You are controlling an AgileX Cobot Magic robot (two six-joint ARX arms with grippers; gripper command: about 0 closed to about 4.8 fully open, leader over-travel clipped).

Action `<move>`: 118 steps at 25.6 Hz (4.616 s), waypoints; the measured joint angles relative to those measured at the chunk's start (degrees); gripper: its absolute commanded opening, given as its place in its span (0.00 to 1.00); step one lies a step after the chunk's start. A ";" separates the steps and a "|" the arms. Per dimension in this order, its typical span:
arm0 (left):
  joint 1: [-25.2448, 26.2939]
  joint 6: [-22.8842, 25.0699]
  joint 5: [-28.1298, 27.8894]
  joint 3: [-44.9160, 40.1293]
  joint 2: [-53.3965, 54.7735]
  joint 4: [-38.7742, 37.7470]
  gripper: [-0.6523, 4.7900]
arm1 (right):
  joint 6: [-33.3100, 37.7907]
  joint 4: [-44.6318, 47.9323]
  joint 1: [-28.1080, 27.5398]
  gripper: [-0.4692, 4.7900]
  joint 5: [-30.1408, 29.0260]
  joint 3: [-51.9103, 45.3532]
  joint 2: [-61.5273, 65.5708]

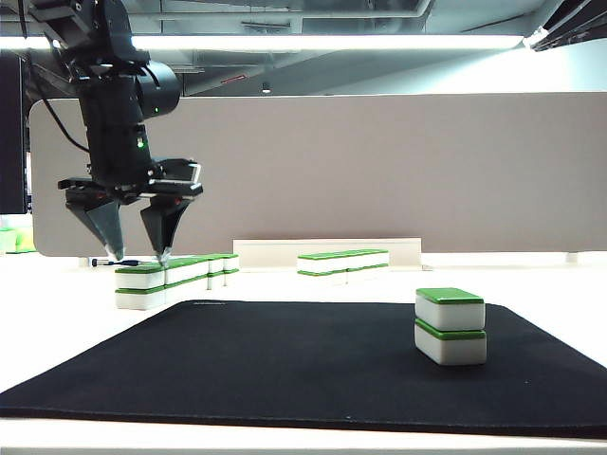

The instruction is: Take a mahjong tile from the mahjong wall and then place it on the table close to you.

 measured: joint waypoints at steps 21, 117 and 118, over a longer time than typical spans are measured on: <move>0.35 0.00 1.57 -0.04 4.37 -1.84 0.73 | -0.11 -0.04 0.00 0.09 0.00 0.00 0.00; -34.25 20.68 18.23 8.70 10.71 -18.08 0.40 | -1.25 -0.04 -0.07 0.09 0.00 0.00 -0.09; -34.25 20.61 18.23 8.70 10.73 -18.23 0.41 | -1.25 -0.04 -0.07 0.09 0.00 0.00 -0.09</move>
